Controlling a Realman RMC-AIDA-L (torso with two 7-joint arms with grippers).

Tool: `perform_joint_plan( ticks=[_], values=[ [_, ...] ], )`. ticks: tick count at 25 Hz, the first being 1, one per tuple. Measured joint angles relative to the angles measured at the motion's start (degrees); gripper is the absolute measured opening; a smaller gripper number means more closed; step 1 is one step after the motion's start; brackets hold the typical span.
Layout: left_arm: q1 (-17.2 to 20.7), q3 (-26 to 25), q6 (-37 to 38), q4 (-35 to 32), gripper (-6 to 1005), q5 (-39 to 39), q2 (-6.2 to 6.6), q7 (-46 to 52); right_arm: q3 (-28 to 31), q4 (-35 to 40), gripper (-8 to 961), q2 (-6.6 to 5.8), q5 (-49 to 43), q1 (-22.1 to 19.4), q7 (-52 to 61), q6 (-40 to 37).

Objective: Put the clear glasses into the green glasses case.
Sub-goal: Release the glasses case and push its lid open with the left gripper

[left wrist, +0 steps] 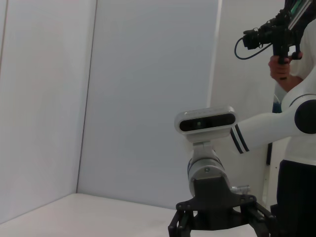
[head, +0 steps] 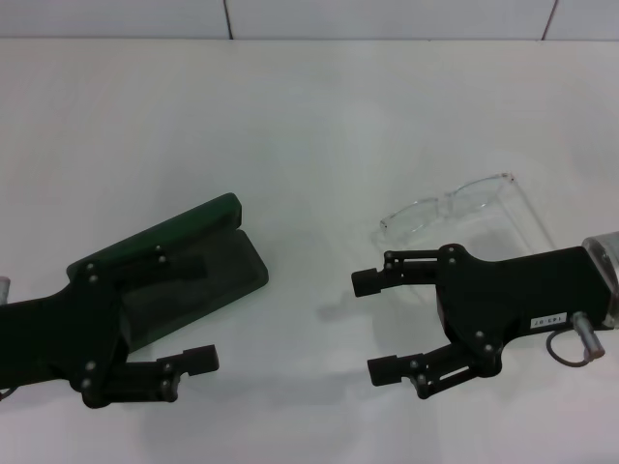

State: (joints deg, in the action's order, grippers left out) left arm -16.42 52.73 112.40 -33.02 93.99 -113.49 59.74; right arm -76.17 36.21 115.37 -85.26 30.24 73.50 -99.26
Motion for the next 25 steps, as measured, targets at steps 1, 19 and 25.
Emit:
perform_joint_plan(
  ticks=[1, 19, 25],
  values=[
    [0.0, -0.01, 0.01, -0.03, 881, 0.0, -0.03, 0.03, 0.06, 0.01, 885, 0.0, 0.0, 0.02, -0.04, 0.01],
    [-0.01, -4.97, -0.28, -0.96, 877, -1.74, -1.13, 3.36, 0.78, 0.12, 881, 0.09, 0.39, -1.02, -0.32, 5.34],
    [0.58, -7.44, -4.64, -17.36, 871, -0.94, -3.27, 20.41, 3.01, 2.23, 879, -0.13, 0.29, -2.63, -0.85, 12.24]
  ],
)
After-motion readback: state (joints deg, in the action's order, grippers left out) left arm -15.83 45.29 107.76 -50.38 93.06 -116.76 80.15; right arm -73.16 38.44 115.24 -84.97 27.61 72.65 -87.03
